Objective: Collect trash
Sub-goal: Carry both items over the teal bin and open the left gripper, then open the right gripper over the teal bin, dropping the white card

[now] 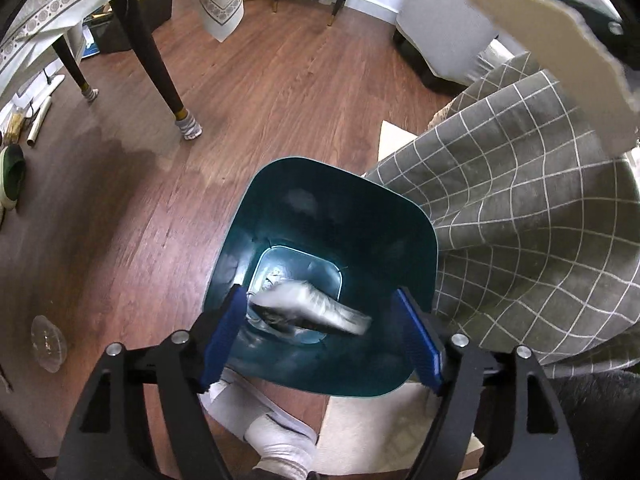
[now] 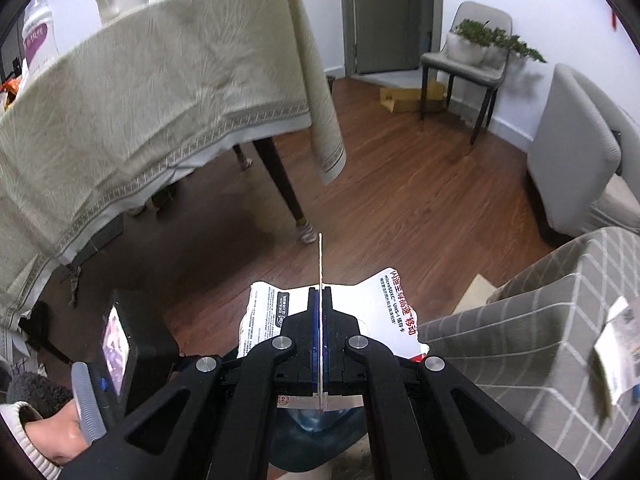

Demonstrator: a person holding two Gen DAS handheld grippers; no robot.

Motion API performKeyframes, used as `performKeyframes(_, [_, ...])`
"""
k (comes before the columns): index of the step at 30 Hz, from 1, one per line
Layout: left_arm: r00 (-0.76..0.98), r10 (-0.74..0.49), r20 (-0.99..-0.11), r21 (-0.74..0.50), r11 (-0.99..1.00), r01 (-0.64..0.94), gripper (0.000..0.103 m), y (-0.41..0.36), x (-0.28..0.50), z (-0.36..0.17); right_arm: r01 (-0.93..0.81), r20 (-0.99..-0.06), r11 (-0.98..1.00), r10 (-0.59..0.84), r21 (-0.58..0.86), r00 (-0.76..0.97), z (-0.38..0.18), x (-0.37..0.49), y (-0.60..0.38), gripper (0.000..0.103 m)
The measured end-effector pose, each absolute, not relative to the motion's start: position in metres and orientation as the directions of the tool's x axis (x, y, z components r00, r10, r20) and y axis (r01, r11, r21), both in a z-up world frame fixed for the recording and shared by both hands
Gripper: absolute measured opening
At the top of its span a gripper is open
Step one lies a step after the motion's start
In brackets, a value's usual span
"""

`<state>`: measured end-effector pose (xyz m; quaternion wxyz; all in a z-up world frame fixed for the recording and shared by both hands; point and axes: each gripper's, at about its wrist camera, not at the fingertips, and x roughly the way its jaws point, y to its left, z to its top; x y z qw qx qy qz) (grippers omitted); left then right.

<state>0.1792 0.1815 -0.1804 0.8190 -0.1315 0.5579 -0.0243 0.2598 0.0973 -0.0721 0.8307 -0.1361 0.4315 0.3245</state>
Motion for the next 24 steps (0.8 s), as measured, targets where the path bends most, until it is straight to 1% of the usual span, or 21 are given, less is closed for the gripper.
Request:
performKeyframes(9, [0.436,-0.177,-0.882,-0.261,0.955,-0.139,0.078,0.2,0.172,-0.162,-0.66,-0.852,0.75,0.376,0.05,0.363,-0.104,0.267,0.111,0.001])
performKeyframes(18, [0.502,-0.161,-0.849,-0.28,0.945,-0.17,0.069,0.217,0.162,-0.141,-0.669,-0.904,0.742,0.314,0.044,0.289,-0.148,0.271,0.125,0.001])
performKeyframes(24, [0.54,-0.166,-0.825,-0.29,0.945,-0.153,0.061,0.217,0.158,-0.127,-0.679,-0.934,0.733,0.261,0.027,0.245,-0.178,0.27,0.134,0.001])
